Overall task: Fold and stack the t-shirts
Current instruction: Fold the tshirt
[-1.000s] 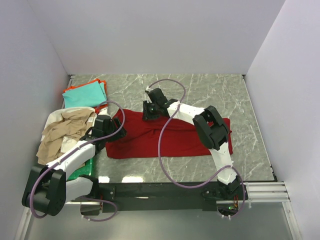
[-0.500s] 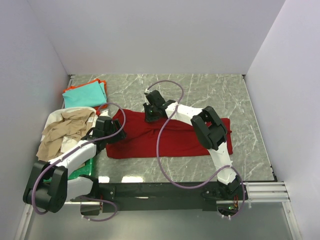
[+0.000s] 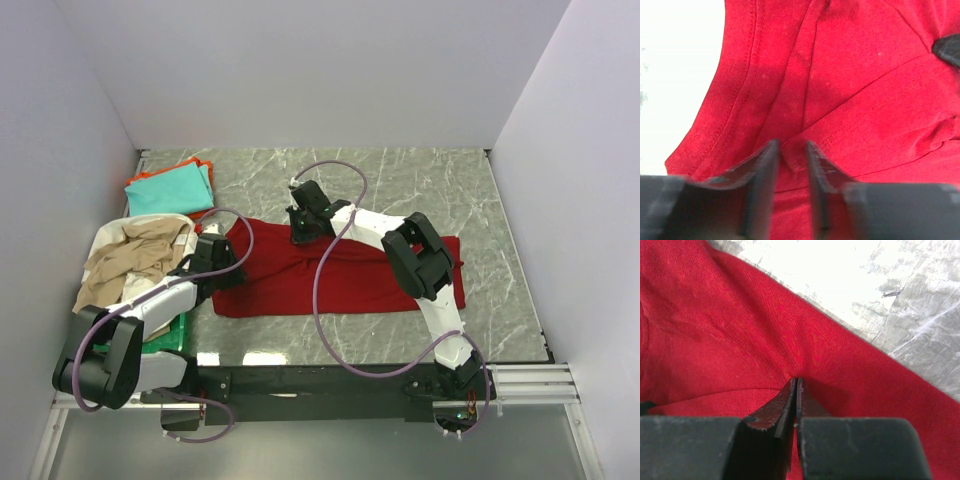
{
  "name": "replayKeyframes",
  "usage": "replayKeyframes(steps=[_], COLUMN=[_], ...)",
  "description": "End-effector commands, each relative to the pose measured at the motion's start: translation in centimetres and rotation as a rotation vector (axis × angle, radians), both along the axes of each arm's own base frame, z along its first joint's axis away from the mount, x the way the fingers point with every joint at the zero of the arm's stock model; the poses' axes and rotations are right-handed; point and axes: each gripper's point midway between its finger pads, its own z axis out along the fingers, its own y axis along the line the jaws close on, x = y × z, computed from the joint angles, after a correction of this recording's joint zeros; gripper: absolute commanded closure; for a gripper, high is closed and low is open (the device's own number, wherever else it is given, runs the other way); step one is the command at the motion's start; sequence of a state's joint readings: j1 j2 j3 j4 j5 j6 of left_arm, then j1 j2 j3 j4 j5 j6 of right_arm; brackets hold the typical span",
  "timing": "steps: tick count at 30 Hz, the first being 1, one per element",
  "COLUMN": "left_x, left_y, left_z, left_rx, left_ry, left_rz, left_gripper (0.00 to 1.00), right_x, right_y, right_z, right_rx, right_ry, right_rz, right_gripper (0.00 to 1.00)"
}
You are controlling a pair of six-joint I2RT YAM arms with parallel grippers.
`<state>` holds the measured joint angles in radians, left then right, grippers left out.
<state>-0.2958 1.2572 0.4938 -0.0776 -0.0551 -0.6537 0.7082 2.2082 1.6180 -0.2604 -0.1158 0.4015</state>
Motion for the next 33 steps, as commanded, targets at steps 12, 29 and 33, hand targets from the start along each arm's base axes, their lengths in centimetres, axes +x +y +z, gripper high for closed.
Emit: replayKeyframes(steps=[12,29,33], left_x=[1.5,0.4,-0.3], left_y=[-0.9,-1.8,-2.3], left_z=[1.5,3.1,3.7], left_rx=[-0.032,-0.092,-0.088], left_ry=[-0.068,-0.147,-0.151], left_rz=[-0.027,-0.066,-0.087], left_gripper=[0.99,1.0,1.0], right_x=[-0.2,-3.1,-4.1], right_y=[0.5,-1.9,-2.8], right_z=[5.6,7.8,7.9], right_rx=[0.107,0.146,0.153], right_ry=[-0.088,-0.108,-0.11], right_rz=[-0.026,-0.042,-0.051], right_gripper=[1.0,1.0,1.0])
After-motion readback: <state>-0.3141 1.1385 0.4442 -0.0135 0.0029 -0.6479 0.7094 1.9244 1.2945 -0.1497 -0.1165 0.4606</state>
